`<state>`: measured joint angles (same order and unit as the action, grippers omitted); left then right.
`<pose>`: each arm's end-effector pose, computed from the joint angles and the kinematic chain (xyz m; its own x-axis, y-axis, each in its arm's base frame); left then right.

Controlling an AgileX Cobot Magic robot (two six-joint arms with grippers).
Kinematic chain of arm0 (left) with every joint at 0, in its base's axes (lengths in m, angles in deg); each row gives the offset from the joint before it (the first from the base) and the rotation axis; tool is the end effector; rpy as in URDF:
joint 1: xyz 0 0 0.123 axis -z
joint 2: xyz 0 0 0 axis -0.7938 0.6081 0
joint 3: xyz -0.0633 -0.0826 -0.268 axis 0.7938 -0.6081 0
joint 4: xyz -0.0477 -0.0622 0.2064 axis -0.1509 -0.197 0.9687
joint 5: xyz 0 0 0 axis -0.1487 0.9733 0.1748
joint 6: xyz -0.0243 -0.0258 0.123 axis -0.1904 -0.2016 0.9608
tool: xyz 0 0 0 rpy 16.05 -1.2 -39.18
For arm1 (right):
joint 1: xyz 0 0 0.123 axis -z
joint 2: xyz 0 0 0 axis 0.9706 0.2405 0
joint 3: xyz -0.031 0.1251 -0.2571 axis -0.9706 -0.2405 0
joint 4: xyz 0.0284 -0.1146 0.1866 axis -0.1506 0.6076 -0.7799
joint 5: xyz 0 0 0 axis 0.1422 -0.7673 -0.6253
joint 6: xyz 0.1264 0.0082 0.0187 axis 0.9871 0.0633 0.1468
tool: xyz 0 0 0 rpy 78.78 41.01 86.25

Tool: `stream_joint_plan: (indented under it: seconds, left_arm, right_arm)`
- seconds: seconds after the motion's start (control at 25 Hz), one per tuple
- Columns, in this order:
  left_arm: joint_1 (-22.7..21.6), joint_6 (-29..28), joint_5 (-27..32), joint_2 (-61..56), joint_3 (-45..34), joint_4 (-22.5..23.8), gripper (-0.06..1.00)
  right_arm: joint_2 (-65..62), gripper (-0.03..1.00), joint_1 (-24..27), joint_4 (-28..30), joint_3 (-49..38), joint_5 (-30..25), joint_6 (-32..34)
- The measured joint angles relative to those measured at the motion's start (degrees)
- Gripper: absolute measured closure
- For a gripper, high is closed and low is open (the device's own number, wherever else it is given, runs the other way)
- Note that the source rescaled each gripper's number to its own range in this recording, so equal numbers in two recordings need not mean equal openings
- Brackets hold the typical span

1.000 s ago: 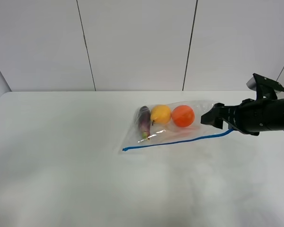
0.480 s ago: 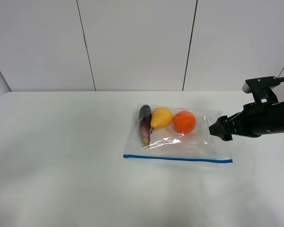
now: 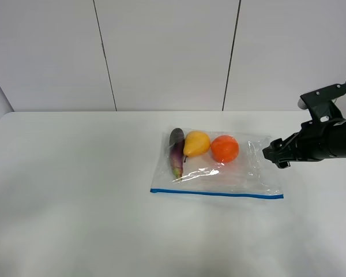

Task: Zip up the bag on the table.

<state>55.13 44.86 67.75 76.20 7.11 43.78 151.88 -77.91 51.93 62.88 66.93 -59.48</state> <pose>-0.0097 -0.0015 0.2427 -0.5036 -0.0145 -0.8638 0.0399 0.9984 -0.0400 0.2690 0.0217 0.2040 -0.6667 -0.2833 -0.6894 -0.2878 0.9511 -0.1125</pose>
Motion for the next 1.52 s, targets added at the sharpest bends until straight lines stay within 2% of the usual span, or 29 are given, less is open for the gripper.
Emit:
stream_joint_plan:
  seconds: [0.24,0.6,1.04,1.28,1.52]
  left_arm:
    - [0.0,0.0,0.0,0.0,0.0,0.0,-0.06]
    - [0.0,-0.1,0.0,0.0,0.0,0.0,-0.06]
    - [0.0,-0.1,0.0,0.0,0.0,0.0,-0.06]
    - [0.0,-0.1,-0.1,0.0,0.0,0.0,-0.06]
    - [0.0,-0.1,-0.1,0.0,0.0,0.0,-0.06]
  right_arm:
    - [0.0,-0.03,0.0,0.6,0.0,0.6,2.2]
    - [-1.6,-0.03,0.0,2.7,0.0,-1.3,3.9]
    - [-18.3,-0.03,0.0,3.4,0.0,-2.2,8.2]
    - [-24.6,-0.03,0.0,5.0,0.0,-5.7,9.7]
    - [-27.8,-0.03,0.0,9.6,0.0,-12.4,14.1]
